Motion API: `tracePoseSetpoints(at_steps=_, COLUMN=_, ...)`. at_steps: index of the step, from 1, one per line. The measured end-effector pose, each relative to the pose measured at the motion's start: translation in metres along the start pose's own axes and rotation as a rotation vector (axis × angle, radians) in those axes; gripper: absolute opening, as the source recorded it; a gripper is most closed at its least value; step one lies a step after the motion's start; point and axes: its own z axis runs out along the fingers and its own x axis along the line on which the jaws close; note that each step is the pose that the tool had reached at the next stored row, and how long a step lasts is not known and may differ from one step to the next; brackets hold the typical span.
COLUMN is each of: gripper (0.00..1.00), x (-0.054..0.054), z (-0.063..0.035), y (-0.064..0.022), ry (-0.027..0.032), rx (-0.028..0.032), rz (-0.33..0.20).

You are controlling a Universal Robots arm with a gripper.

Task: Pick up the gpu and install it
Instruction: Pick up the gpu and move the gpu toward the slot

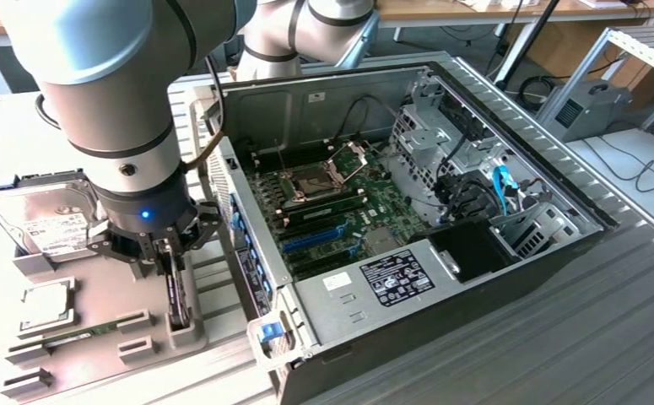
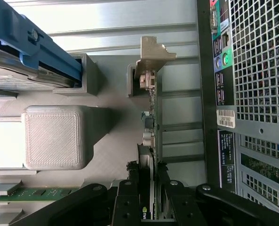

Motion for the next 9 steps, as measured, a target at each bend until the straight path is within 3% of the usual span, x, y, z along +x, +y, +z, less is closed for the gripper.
tracePoseSetpoints(at_steps=3, gripper=0.26, x=0.000, z=-0.0018, y=0.0000, ry=0.0001, rx=0.0002, rz=0.000)
tracePoseSetpoints(at_steps=9, gripper=0.26, x=-0.001, z=-0.0278, y=0.0008, ry=-0.0001, rx=-0.0001, rz=0.000)
